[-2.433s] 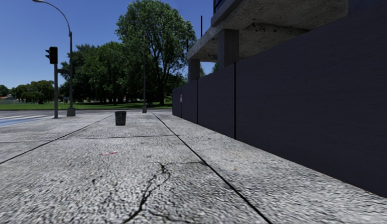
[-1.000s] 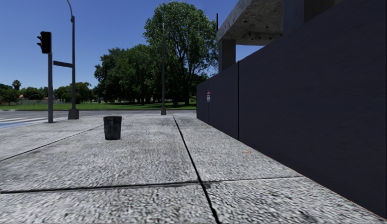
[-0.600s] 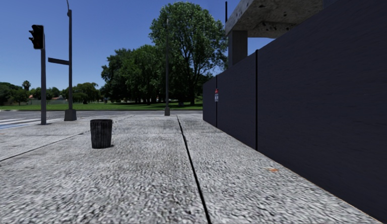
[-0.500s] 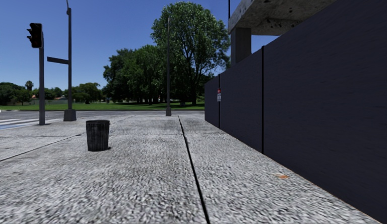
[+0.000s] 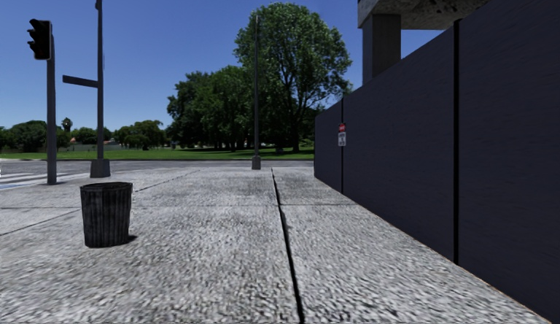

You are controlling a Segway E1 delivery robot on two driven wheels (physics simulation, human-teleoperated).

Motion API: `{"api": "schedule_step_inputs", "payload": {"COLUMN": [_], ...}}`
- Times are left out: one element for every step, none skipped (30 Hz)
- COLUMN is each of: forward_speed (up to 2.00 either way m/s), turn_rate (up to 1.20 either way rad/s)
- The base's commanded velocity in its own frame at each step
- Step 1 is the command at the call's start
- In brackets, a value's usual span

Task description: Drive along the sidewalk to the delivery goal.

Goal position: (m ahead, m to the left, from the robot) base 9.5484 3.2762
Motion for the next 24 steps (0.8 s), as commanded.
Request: {"api": "schedule_step_inputs", "payload": {"forward_speed": [2.00, 2.00, 2.00, 2.00, 2.00, 2.00, 2.00, 2.00, 2.00, 2.00, 2.00, 2.00, 2.00, 2.00, 2.00, 2.00, 2.00, 2.00, 2.00, 2.00, 2.00, 2.00, 2.00, 2.00], "turn_rate": [0.38, 0.38, 0.38, 0.38, 0.38, 0.39, 0.39, 0.39, 0.39, 0.43, 0.43, 0.45, 0.46, 0.46, 0.37, 0.37, 0.19, 0.01, 0.00, 0.00, 0.00, 0.00, 0.00, 0.00]}}
